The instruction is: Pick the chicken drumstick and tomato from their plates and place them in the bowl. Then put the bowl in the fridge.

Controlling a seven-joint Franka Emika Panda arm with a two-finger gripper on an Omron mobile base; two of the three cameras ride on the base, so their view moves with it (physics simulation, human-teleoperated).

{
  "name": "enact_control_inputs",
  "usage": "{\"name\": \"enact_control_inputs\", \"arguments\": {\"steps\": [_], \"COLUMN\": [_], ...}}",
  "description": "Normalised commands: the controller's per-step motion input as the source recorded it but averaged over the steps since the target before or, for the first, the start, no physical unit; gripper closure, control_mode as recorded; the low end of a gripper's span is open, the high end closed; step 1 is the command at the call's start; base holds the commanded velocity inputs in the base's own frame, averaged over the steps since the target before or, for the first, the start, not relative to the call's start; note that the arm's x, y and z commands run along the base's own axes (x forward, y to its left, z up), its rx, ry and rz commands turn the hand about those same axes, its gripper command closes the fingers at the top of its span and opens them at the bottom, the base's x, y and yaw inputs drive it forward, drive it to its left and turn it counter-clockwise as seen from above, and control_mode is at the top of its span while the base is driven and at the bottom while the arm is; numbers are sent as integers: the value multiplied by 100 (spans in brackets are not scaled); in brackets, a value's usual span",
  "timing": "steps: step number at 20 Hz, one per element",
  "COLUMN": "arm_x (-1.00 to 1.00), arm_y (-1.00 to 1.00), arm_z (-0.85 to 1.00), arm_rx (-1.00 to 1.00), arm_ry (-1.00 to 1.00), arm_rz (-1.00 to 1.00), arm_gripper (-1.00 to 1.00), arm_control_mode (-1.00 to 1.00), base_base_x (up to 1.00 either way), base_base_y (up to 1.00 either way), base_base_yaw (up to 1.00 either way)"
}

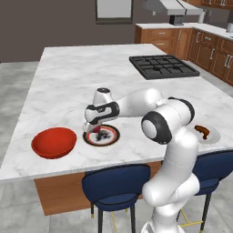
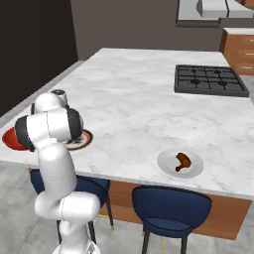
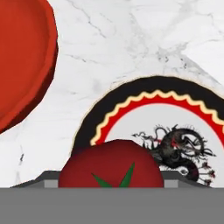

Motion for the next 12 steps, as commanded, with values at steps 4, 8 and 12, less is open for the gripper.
{"name": "enact_control_inputs", "arguments": {"steps": [4, 8, 12], "arm_x": [-35, -25, -6], "arm_y": [38, 49, 56], "arm_z": [37, 27, 16], "arm_rx": [1, 0, 0], "arm_ry": [0, 0, 0], "arm_rz": [0, 0, 0], "arm_gripper": [100, 100, 100], "arm_control_mode": [-100, -100, -100], "base_base_x": [0, 0, 0], "base_base_y": [0, 0, 0], "base_base_yaw": [0, 0, 0]}}
